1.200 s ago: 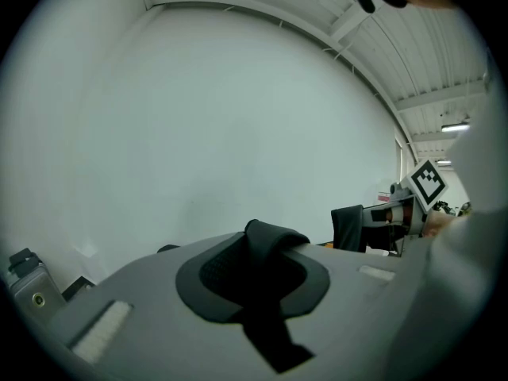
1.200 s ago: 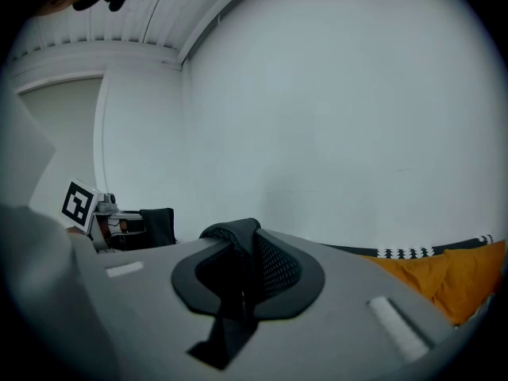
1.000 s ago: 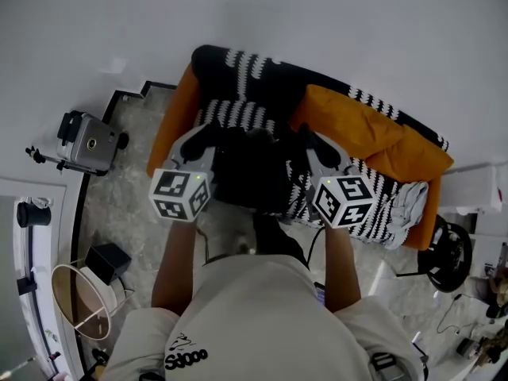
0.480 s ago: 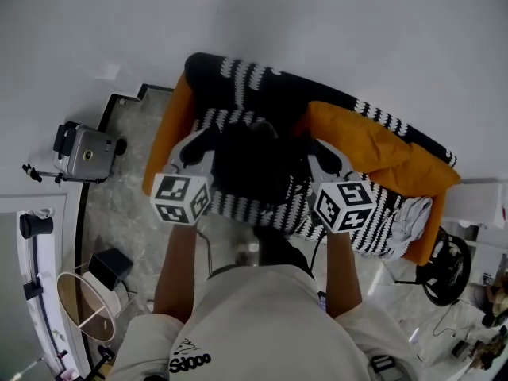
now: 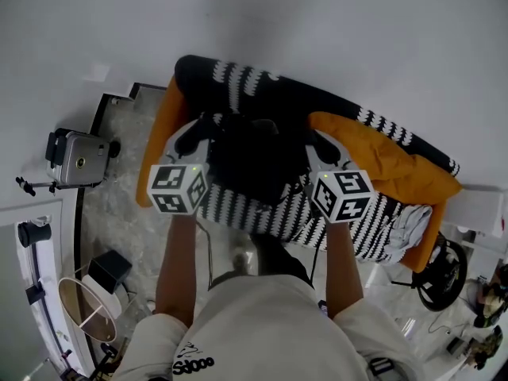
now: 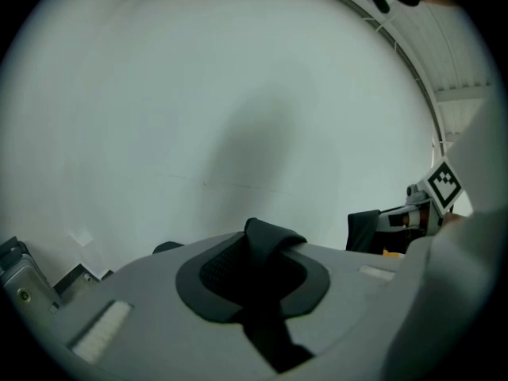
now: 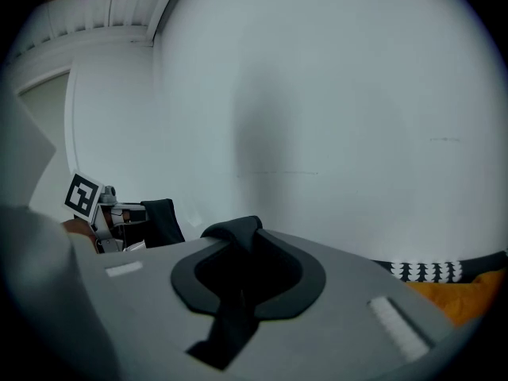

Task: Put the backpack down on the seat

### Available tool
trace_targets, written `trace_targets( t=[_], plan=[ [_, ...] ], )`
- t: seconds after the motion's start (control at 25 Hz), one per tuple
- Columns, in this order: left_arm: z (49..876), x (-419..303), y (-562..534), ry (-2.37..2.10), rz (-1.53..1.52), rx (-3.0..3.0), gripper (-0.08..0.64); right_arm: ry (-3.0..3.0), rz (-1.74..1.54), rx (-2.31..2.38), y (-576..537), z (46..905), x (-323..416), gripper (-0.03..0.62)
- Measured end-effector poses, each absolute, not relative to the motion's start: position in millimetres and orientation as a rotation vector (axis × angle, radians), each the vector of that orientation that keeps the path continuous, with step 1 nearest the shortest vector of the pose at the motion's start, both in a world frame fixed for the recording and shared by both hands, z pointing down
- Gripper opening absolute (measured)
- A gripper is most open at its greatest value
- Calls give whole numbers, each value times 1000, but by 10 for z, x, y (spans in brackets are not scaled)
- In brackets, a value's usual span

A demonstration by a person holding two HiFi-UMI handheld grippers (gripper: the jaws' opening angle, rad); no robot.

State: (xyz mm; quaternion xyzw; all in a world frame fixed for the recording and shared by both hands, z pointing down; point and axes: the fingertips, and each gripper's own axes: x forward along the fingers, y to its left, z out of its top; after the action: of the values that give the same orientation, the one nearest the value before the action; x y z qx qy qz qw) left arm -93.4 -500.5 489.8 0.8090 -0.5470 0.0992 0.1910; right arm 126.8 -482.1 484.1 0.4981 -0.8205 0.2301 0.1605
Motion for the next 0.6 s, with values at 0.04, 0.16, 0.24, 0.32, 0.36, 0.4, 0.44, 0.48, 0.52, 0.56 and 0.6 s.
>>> trace_targets(
  t=[0.04,0.16,0.24,0.32,0.36,0.4,0.44,0.48,0.52,0.56,0.6],
  plan=[
    [4930,-932,-5068,-1537,279,2265,43,-2339,664,1426,-4895,4872,1270,40],
    [5003,-912,-5234,-1536,284,2257,43,-2330,676,1433,-5087,4939,1302,40],
    [5024,-913,-5333,-1535,287,2256,43,-2322,673,1438,-5192,4955,1314,40],
    [5039,-921,-5421,-1533,289,2255,43,-2314,666,1436,-5280,4965,1304,41],
    [5047,-924,-5460,-1531,290,2254,43,-2312,664,1433,-5316,4971,1296,41],
    [5052,-925,-5493,-1530,291,2254,43,-2311,663,1429,-5346,4975,1286,41],
    [5055,-926,-5523,-1529,292,2254,43,-2312,663,1425,-5371,4979,1276,41],
    [5056,-927,-5552,-1529,292,2254,43,-2314,662,1421,-5396,4982,1266,41],
    [5055,-932,-5582,-1530,291,2254,43,-2317,662,1418,-5424,4984,1257,41],
    [5054,-940,-5616,-1532,288,2253,43,-2319,662,1417,-5458,4985,1248,40],
    [5051,-949,-5652,-1535,285,2252,43,-2321,663,1418,-5495,4985,1239,41]
  ],
)
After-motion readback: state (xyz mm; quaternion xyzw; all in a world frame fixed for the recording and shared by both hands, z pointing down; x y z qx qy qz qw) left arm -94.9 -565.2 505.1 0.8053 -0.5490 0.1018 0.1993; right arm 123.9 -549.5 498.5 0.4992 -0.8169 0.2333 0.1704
